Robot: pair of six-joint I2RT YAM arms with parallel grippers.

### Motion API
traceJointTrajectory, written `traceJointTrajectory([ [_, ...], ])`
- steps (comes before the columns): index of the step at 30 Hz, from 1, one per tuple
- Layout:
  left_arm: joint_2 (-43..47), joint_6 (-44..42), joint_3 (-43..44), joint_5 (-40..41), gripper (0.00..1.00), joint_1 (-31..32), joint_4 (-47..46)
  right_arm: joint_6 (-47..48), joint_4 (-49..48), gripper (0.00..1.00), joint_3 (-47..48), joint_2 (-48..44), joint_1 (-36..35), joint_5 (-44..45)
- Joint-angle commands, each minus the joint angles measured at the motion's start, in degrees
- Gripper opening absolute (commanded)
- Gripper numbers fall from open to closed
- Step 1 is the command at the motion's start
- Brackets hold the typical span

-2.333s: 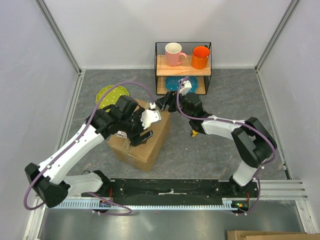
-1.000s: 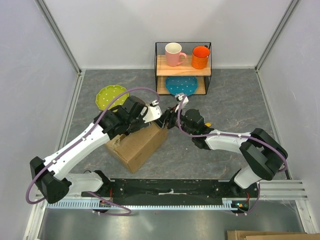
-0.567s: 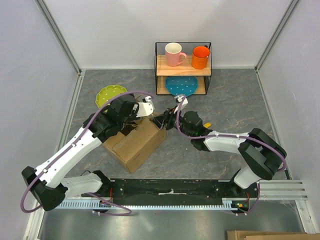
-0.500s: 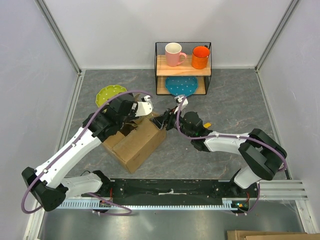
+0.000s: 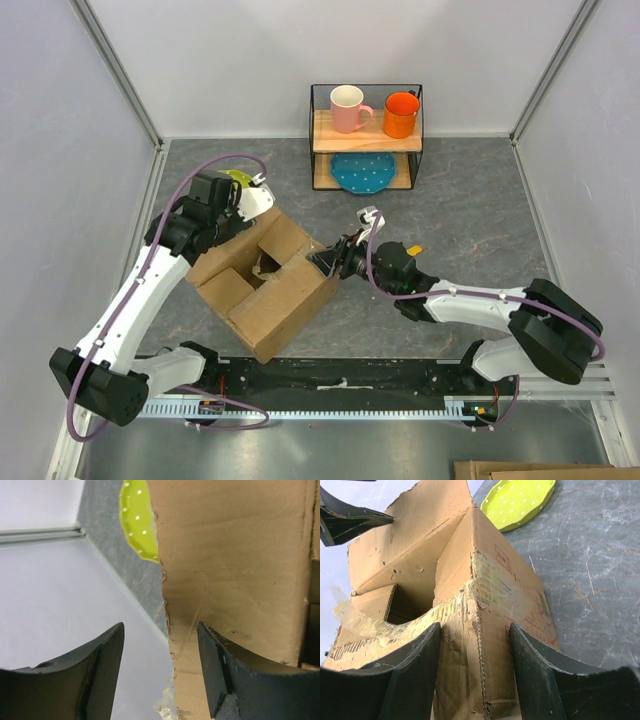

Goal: Unpack the express box
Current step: Open the express box at the center of the board.

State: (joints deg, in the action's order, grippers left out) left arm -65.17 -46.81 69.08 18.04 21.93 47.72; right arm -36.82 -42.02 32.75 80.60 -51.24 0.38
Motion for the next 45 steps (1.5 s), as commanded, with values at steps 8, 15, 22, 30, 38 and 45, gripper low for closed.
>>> traceJointTrajectory([
  [8, -4.62, 9.36, -5.71, -22.51, 0.67, -0.14, 6.05, 4.63, 32.85, 0.44, 2.46, -11.14, -4.92, 1.72],
  [15, -5.67, 9.80, -4.31, -29.19, 0.74, -0.40, 8.60, 20.98, 39.29, 0.64, 14.34, -15.30, -4.83, 2.70],
  [22, -5.76, 11.99, 3.67, -26.67, 0.82, -4.61, 7.93, 30.74, 41.67, 0.74, 22.26, -13.89, -4.83, -1.43],
  [30, -5.67, 14.64, 20.02, -32.69, 0.86, -7.78, 13.34, 39.88, 47.72, 0.70, 29.29, -9.07, -4.92, -29.53],
  [38, -0.42, 13.24, 26.64, -48.09, 0.87, -7.70, 25.31, 43.32, 53.36, 0.73, 33.43, -3.70, -5.10, -36.42],
  [45, 3.47, 6.47, 19.79, -55.75, 0.78, -7.69, 31.89, 44.64, 53.10, 0.73, 32.46, -0.62, -5.10, -29.74],
])
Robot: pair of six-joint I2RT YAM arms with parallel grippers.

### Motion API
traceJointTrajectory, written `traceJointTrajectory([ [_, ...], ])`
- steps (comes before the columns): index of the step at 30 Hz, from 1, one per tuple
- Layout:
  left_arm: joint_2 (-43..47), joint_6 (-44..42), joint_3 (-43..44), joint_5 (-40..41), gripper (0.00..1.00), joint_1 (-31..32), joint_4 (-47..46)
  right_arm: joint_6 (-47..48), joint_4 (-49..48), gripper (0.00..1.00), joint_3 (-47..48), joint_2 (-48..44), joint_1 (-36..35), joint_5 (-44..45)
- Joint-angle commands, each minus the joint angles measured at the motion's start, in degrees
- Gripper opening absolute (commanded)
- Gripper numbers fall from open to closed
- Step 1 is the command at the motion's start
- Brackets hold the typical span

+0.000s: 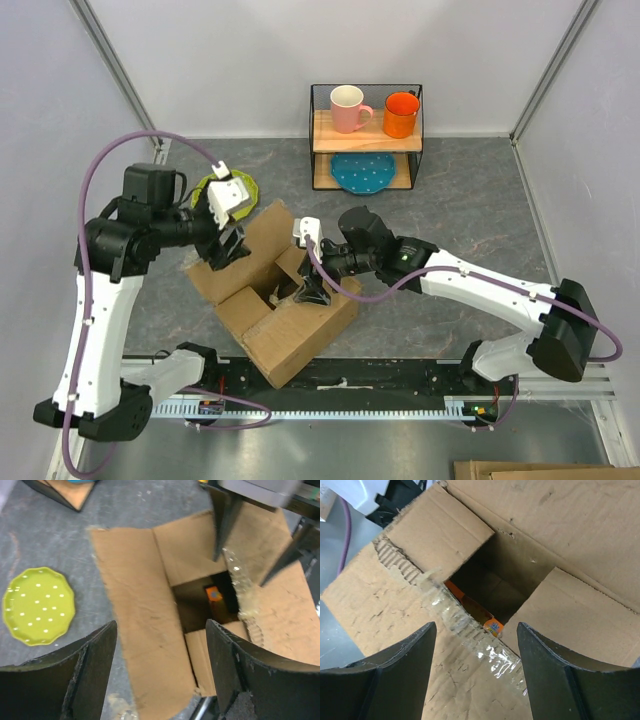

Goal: Unpack the express box
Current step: Open the express box at the center of the board.

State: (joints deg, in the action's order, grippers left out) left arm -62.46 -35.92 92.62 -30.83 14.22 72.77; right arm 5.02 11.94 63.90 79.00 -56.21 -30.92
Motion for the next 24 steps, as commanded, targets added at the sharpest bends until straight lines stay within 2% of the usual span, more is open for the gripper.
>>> traceJointTrajectory([
  [1, 0.32, -5.72, -6.28, -6.61, 0.76, 0.02, 8.60, 3.15, -0.87, 0.74, 1.32, 1.50, -0.05, 0.87],
  [3, -0.99, -5.91, -10.24, -3.30, 0.72, 0.02, 8.44, 3.68, -0.61, 0.75, 1.93, 2.21, -0.04, -0.37],
  [7, -2.49, -2.41, -13.78, 1.29, 0.74, 0.02, 3.09, 4.56, -0.61, 0.78, 3.16, 2.82, -0.04, -3.27],
  [11, -3.81, -1.17, -15.45, 2.35, 0.84, 0.28, 0.62, 5.97, -0.61, 0.82, 4.13, 3.35, -0.13, -5.11],
  [13, -4.69, -0.91, -16.59, 2.62, 0.86, 0.28, 0.27, 6.76, -0.43, 0.86, 5.09, 4.49, -0.13, -6.43],
  [16, -5.74, -0.20, -18.17, 1.92, 0.91, 0.63, -0.44, 8.95, 3.15, 0.93, 7.63, 6.94, -0.13, -9.68],
  [18, -6.01, 0.24, -19.14, 1.56, 0.96, 1.16, -0.44, 10.27, 5.88, 0.94, 9.66, 8.62, -0.04, -11.70],
  [24, -6.89, 0.76, -24.67, 2.97, 0.99, 4.15, -3.77, 15.72, 14.59, 0.95, 16.42, 14.59, -0.04, -16.27],
])
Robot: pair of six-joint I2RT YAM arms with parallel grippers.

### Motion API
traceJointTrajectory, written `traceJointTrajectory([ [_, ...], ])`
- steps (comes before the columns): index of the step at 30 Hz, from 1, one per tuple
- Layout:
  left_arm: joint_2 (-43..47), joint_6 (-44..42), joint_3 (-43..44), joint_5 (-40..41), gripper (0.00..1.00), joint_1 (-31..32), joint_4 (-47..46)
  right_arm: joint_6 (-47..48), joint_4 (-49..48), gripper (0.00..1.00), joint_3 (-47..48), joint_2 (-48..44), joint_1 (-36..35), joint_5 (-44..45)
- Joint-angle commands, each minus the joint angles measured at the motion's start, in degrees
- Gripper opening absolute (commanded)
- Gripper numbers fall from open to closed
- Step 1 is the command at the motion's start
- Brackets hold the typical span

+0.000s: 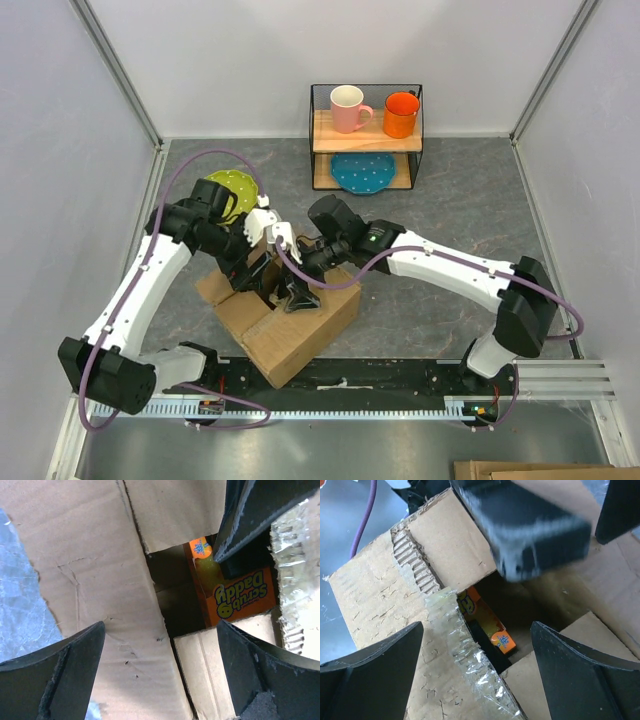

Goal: Unpack the express box
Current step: Open the express box at the center of the board.

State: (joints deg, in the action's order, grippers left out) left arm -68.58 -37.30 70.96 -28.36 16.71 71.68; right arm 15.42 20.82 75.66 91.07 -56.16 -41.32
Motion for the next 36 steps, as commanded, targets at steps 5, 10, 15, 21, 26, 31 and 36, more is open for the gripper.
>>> traceJointTrajectory([
  [5, -2.17, 1.97, -5.04, 1.72, 0.83, 2.27, -4.79, 6.03, 7.48, 0.95, 3.45, 2.54, 0.09, -7.72],
  [10, -4.63, 2.23, -6.71, 2.26, 0.20, 2.80, -7.78, 5.94, 7.48, 0.93, 1.51, 2.45, 0.35, -9.30],
  [15, -6.83, 3.55, -5.22, 3.92, 0.02, 4.82, -8.22, 5.76, 8.36, 0.91, 2.38, 4.11, 0.70, -11.85],
  [21, -4.55, 3.20, 5.84, 9.89, 0.02, 7.89, -5.94, 6.81, 11.69, 0.89, 4.41, 6.23, 1.58, -14.49],
  [26, 0.80, 2.76, 10.95, 18.85, 0.02, 15.17, -6.81, 6.99, 12.23, 0.86, 4.50, 6.93, 1.58, -16.42],
  [31, 3.01, 3.55, 10.35, 22.11, 0.02, 16.60, -7.69, 6.47, 11.44, 0.75, 3.44, 7.46, 1.58, -18.88],
  [36, 4.50, 3.72, 3.41, 25.62, 0.02, 16.60, -11.90, 5.68, 11.35, 0.35, 2.30, 6.85, 1.58, -21.60],
])
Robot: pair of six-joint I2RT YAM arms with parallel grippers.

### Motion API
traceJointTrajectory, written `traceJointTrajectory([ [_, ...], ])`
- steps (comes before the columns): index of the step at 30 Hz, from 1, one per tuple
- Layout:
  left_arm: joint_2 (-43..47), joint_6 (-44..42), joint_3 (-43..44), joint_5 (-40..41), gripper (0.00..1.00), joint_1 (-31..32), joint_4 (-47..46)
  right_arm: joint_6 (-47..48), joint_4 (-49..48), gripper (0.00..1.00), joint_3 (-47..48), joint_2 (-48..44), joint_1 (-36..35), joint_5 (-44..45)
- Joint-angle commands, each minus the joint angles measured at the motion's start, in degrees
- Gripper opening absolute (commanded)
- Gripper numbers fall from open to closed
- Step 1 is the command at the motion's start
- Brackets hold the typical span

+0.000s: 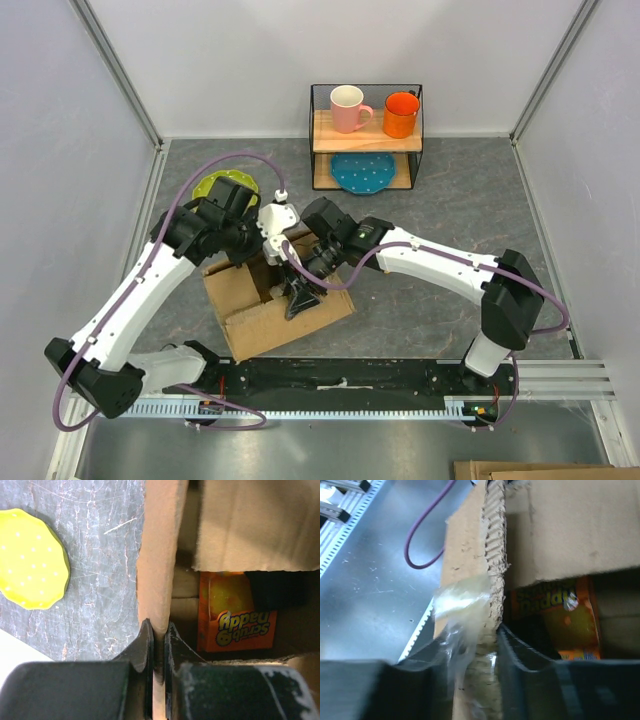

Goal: Unpack the express box
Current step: Open the express box at the center of the board.

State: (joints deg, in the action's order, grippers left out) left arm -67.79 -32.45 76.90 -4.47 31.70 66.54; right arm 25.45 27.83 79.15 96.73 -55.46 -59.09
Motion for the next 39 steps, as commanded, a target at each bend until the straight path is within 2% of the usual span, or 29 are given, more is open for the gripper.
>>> traceJointTrajectory([
  [1, 3.89, -0.95, -3.33, 2.53, 0.02, 1.61, -7.65, -4.53, 4.33, 0.28, -1.72, 0.57, 0.79, -3.84],
  [2, 3.89, -0.95, -4.12, 3.32, 0.02, 1.61, -8.44, -4.88, 4.33, 0.15, -1.98, 0.31, 0.88, -4.01],
  [4, 3.89, -0.78, -5.97, 6.38, 0.02, 1.61, -11.43, -5.15, 4.25, 0.00, -2.77, -0.83, 0.71, -4.54],
  [9, 1.44, -0.07, -6.77, 13.42, 0.02, 1.52, -16.00, -8.30, 3.55, 0.00, -3.92, -3.73, -0.52, -2.18],
  [12, -1.20, 0.10, -6.42, 15.36, 0.02, 1.34, -17.24, -11.02, 2.67, 0.00, -3.83, -6.54, -2.72, 3.00],
  [16, -3.22, 0.54, -6.76, 15.63, 0.02, 1.17, -18.46, -13.84, 2.49, 0.00, -3.30, -10.58, -6.31, 9.33],
  [21, -6.56, 0.46, -5.11, 12.74, 0.02, -1.38, -19.17, -19.29, -1.28, 0.00, -8.13, -15.68, -13.26, 23.63],
  [24, -9.54, -0.07, -2.82, 11.68, 0.02, -2.35, -18.56, -23.33, -4.10, 0.10, -13.66, -18.15, -17.57, 33.29],
  [25, -10.16, -0.16, -2.38, 11.50, 0.02, -2.44, -18.47, -24.21, -5.67, 0.23, -16.46, -18.85, -18.97, 34.99],
  [27, -11.13, 0.10, -0.80, 10.63, 0.02, -2.44, -17.94, -27.55, -7.61, 0.33, -19.20, -19.38, -19.86, 37.20],
  [28, -11.31, 0.28, -0.27, 10.10, 0.02, -2.35, -17.50, -28.34, -9.19, 0.61, -21.30, -19.82, -20.30, 39.21],
  [32, -10.35, 0.81, 0.35, 8.34, 0.02, -2.26, -16.01, -28.88, -10.95, 0.73, -23.78, -20.53, -20.39, 45.19],
  [39, -4.73, 2.38, -0.53, 5.09, 0.02, -1.82, -11.53, -28.17, -13.59, 0.83, -23.70, -19.73, -17.24, 51.88],
])
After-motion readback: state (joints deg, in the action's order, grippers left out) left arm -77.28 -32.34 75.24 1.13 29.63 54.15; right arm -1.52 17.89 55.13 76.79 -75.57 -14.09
